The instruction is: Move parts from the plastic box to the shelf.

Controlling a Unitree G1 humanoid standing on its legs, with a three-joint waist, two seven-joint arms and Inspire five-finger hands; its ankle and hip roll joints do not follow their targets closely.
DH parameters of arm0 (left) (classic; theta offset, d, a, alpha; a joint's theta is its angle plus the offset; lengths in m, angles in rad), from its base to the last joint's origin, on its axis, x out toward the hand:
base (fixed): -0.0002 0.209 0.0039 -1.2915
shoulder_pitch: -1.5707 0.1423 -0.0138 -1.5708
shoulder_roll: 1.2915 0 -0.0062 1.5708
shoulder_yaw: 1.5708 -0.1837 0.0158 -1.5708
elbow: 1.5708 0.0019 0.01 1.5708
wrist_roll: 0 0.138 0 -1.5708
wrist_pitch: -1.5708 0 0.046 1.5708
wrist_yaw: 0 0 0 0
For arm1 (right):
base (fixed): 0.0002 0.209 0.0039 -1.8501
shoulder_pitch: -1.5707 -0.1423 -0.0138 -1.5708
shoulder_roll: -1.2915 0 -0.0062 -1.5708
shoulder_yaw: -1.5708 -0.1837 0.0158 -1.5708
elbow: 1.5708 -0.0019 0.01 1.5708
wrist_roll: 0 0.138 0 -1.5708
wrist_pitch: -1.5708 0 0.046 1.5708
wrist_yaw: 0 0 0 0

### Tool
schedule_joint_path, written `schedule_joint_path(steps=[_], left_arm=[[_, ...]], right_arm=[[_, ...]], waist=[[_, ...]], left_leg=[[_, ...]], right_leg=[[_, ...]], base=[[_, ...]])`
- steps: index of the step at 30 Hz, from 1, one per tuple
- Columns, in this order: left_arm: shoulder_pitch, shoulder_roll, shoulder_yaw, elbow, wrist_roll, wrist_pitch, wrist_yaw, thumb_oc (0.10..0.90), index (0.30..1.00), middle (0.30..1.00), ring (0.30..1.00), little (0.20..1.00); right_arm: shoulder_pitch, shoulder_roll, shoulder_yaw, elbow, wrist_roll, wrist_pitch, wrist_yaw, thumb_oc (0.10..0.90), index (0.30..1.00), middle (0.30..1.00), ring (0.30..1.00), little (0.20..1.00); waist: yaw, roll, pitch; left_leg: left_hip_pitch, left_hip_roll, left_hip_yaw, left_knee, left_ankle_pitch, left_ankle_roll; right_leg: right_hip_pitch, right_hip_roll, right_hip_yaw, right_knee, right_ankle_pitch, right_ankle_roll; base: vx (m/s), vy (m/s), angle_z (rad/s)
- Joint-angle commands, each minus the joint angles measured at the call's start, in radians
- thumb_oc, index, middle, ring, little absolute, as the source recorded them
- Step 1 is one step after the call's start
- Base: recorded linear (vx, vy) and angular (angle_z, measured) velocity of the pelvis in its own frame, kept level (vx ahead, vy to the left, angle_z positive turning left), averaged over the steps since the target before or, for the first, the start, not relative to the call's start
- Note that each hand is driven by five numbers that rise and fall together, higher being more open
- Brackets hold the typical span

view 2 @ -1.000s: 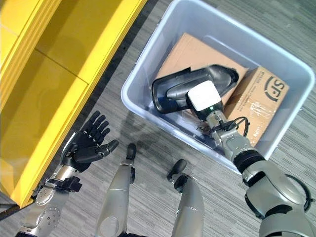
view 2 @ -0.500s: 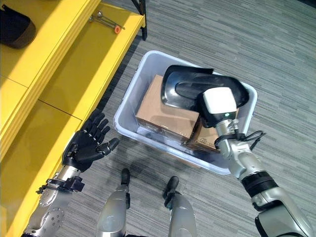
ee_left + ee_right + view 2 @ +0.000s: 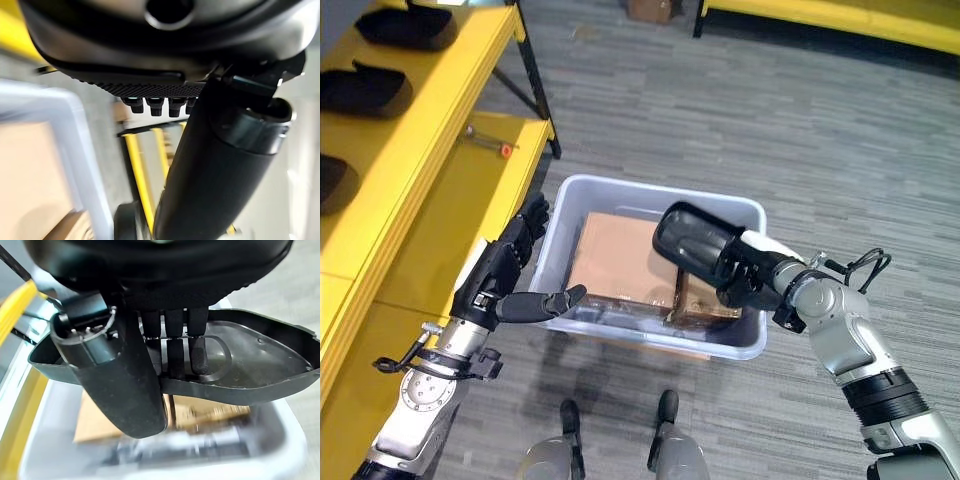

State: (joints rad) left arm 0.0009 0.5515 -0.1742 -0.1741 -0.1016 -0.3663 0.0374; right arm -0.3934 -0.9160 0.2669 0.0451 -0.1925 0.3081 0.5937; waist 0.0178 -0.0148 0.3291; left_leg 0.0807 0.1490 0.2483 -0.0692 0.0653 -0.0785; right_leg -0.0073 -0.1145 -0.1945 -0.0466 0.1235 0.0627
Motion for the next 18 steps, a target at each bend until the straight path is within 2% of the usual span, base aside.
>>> schedule_joint_path(steps=[1,5,6,8,12,15,18], left_arm=[[-0.048,0.067,-0.067,-0.043,0.101,-0.168,0.058,0.900,1.000,1.000,1.000,1.000],[-0.086,0.112,-0.107,-0.032,0.194,-0.207,0.044,0.900,1.000,1.000,1.000,1.000],[-0.104,0.135,-0.126,-0.035,0.210,-0.211,0.050,0.900,1.000,1.000,1.000,1.000],[-0.118,0.151,-0.132,-0.036,0.243,-0.228,0.056,0.900,1.000,1.000,1.000,1.000],[-0.161,0.197,-0.158,-0.037,0.290,-0.265,0.065,0.900,1.000,1.000,1.000,1.000],[-0.201,0.241,-0.187,-0.035,0.315,-0.288,0.016,0.900,1.000,1.000,1.000,1.000],[-0.228,0.287,-0.212,-0.034,0.255,-0.301,-0.031,0.900,1.000,1.000,1.000,1.000]], right_arm=[[-0.093,-0.052,0.094,-0.092,0.009,-0.044,0.088,0.400,0.300,0.300,0.300,0.300],[-0.166,-0.075,0.176,-0.156,0.004,-0.038,0.199,0.400,0.300,0.300,0.300,0.300],[-0.205,-0.081,0.224,-0.202,0.023,0.000,0.237,0.400,0.300,0.300,0.300,0.300],[-0.234,-0.078,0.259,-0.240,0.021,0.029,0.273,0.400,0.300,0.300,0.300,0.300],[-0.288,-0.063,0.340,-0.285,0.027,0.063,0.302,0.400,0.300,0.300,0.300,0.300],[-0.336,-0.040,0.387,-0.248,0.022,0.026,0.291,0.400,0.300,0.300,0.300,0.300],[-0.369,-0.043,0.420,-0.241,0.032,0.005,0.267,0.400,0.300,0.300,0.300,0.300]], waist=[[-0.011,-0.077,-0.183],[-0.021,-0.076,-0.196],[-0.023,-0.074,-0.202],[-0.025,-0.071,-0.205],[-0.028,-0.068,-0.212],[-0.029,-0.062,-0.221],[-0.030,-0.057,-0.227]], left_leg=[[0.013,0.010,-0.011,-0.016,0.010,0.006],[0.032,0.004,-0.001,-0.017,-0.001,0.010],[0.039,0.000,0.003,-0.018,-0.005,0.011],[0.044,-0.002,0.007,-0.018,-0.009,0.012],[0.055,-0.005,0.013,-0.018,-0.016,0.013],[0.063,-0.009,0.013,-0.018,-0.022,0.015],[0.066,-0.010,0.014,-0.018,-0.026,0.015]], right_leg=[[0.028,-0.058,0.028,-0.041,0.018,0.066],[0.037,-0.054,0.049,-0.041,0.017,0.067],[0.039,-0.055,0.054,-0.041,0.016,0.070],[0.042,-0.057,0.058,-0.041,0.015,0.072],[0.051,-0.059,0.067,-0.041,0.011,0.076],[0.057,-0.060,0.073,-0.041,0.010,0.080],[0.057,-0.061,0.076,-0.041,0.009,0.083]], base=[[-0.03,0.030,-0.11],[-0.02,0.026,-0.15],[-0.02,0.038,-0.15],[-0.02,0.029,-0.22],[0.00,0.013,-0.04],[0.00,0.018,-0.03],[-0.01,0.010,-0.08]])
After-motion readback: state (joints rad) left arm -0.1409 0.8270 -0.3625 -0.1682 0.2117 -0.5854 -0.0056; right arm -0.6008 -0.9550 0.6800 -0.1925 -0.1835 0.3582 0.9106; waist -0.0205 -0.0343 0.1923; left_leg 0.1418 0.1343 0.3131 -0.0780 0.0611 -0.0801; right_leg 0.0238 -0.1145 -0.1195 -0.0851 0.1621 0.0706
